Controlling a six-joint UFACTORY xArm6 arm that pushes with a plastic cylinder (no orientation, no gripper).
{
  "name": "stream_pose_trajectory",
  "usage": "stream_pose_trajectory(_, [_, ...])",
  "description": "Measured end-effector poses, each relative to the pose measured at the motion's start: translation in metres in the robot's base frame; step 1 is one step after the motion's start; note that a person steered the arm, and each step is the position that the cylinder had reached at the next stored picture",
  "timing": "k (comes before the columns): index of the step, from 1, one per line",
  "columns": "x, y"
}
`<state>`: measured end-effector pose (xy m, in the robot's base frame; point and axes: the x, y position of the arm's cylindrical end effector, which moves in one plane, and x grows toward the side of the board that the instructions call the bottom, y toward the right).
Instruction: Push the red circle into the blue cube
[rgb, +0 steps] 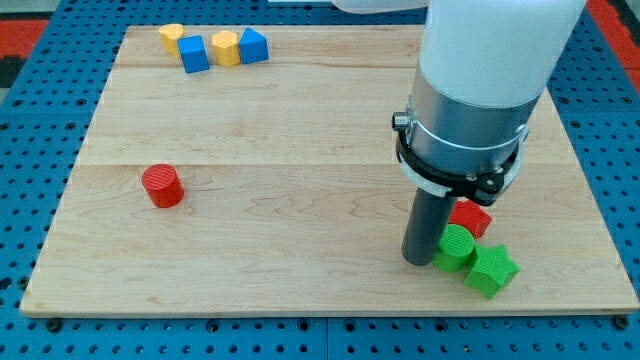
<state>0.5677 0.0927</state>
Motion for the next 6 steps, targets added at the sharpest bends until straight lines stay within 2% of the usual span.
stream_pose_trajectory(1, [0.02,-0.053])
stream_pose_trajectory(2, [0.003,-0.129])
stream_pose_trajectory(3, [-0.005,-0.163])
stream_pose_trajectory(6, [-0.002,-0.167])
